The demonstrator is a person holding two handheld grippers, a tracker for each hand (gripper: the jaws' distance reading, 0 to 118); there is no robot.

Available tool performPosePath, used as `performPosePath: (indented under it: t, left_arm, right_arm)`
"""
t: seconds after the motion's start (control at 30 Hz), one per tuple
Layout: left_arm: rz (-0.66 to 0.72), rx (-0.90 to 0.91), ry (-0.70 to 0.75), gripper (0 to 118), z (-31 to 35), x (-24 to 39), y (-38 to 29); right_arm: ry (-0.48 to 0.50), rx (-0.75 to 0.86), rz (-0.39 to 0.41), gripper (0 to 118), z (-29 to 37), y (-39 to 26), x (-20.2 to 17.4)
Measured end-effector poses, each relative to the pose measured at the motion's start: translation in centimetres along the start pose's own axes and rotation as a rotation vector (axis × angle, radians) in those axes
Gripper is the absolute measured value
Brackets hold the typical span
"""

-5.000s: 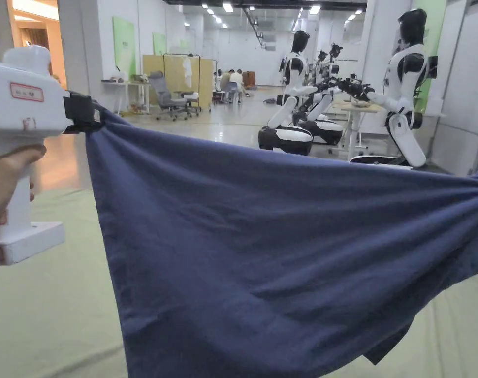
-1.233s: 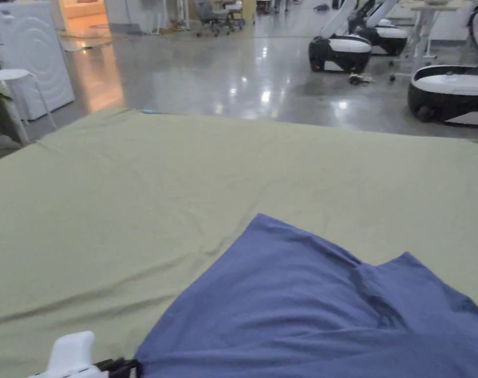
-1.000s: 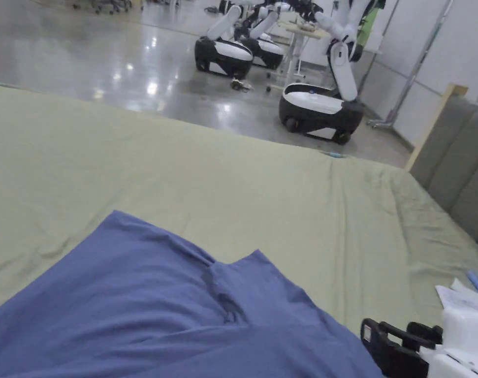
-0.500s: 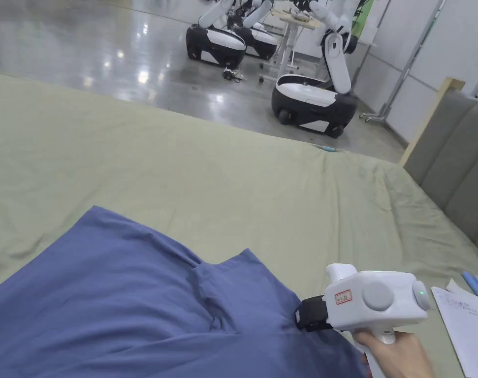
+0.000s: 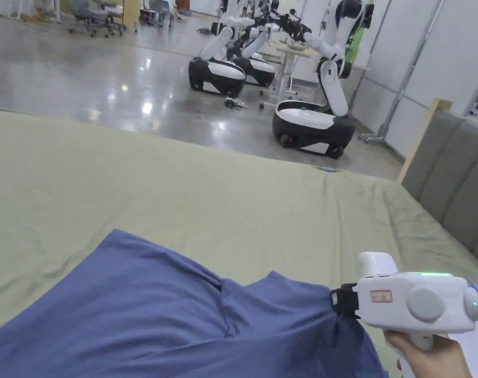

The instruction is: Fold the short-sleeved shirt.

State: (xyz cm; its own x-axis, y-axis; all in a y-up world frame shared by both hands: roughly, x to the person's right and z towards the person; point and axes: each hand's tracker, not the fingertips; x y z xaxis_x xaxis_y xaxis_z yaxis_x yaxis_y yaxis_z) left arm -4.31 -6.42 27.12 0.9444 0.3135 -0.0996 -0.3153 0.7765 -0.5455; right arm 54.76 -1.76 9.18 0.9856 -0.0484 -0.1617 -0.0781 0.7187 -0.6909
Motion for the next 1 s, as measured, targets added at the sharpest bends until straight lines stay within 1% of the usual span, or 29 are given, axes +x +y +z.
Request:
performPosePath:
  t: [0.03, 0.07, 0.1, 0.17, 0.2, 0.23, 0.27, 0.3, 0.37, 0.47, 0.5, 0.57, 0.63, 0.67, 0.73, 0.83, 0.87, 0.93, 1.0]
  left_arm:
    - [0.016, 0.014, -0.053, 7, 0.9, 0.4, 1.4]
    - [0.014, 0.065, -0.072, 7, 1.8, 1.0, 2.8]
    - [-0.008, 0.116, -0.093, 7, 2.7, 1.6, 4.0]
    - [-0.074, 0.175, -0.117, 7, 4.2, 3.4, 7.1]
    - [-0.105, 0.215, -0.139, 7, 4.8, 4.0, 8.5]
    - [-0.13, 0.242, -0.168, 7, 5.1, 4.5, 10.1]
    - [-0.132, 0.294, -0.156, 7, 5.2, 4.9, 11.5]
    - [-0.135, 0.316, -0.167, 7, 5.5, 5.3, 12.8]
    - [-0.151, 0.379, -0.21, 7, 6.2, 6.3, 16.2]
    - [-0.249, 0.462, -0.17, 7, 6.9, 8.3, 20.8]
    - [-0.244, 0.463, -0.16, 7, 7.0, 8.8, 22.4]
    - [-0.228, 0.484, -0.202, 6, 6.8, 9.4, 25.7]
    - [-0.225, 0.508, -0.188, 6, 6.5, 10.4, 28.3]
    - [-0.225, 0.511, -0.186, 6, 6.2, 10.6, 29.5]
    - [-0.239, 0.524, -0.159, 6, 5.6, 11.6, 31.6]
    - [-0.234, 0.511, -0.13, 6, 4.0, 13.0, 34.9]
    - [-0.23, 0.516, -0.126, 6, 3.4, 13.4, 35.7]
    - [-0.234, 0.501, -0.099, 6, 2.2, 14.4, 37.2]
    - [-0.229, 0.488, -0.086, 6, 0.8, 14.8, 38.2]
  right_arm:
    - [0.01, 0.056, -0.008, 2, 1.8, 0.4, -0.1]
    - [0.015, 0.1, -0.02, 2, 3.5, 0.9, -0.2]
    - [0.023, 0.143, -0.024, 2, 5.2, 1.5, -0.4]
    - [-0.015, 0.242, -0.005, 2, 8.7, 2.9, -0.8]
    - [-0.011, 0.281, -0.007, 2, 10.3, 3.6, -0.8]
    - [0.005, 0.319, -0.034, 2, 11.9, 4.3, -0.6]
    - [0.016, 0.365, -0.062, 2, 13.5, 4.9, -0.4]
    - [0.017, 0.4, -0.07, 2, 14.8, 5.4, -0.2]
    - [-0.014, 0.46, -0.071, 2, 17.3, 6.8, 0.3]
    - [-0.05, 0.535, -0.07, 2, 20.3, 9.4, 1.1]
    - [-0.064, 0.563, -0.074, 2, 20.8, 10.4, 1.4]
    - [-0.072, 0.604, -0.087, 2, 22.2, 12.6, 1.9]
    - [-0.081, 0.639, -0.09, 2, 23.0, 14.7, 2.1]
    - [-0.088, 0.653, -0.105, 2, 23.2, 15.8, 2.2]
    - [-0.096, 0.666, -0.098, 2, 23.3, 18.2, 2.1]
    - [-0.133, 0.68, -0.075, 2, 22.9, 21.9, 1.5]
    - [-0.146, 0.679, -0.078, 2, 22.6, 23.2, 1.3]
    - [-0.14, 0.685, -0.092, 2, 21.8, 25.5, 1.0]
    - [-0.158, 0.692, -0.084, 2, 20.9, 27.5, 0.5]
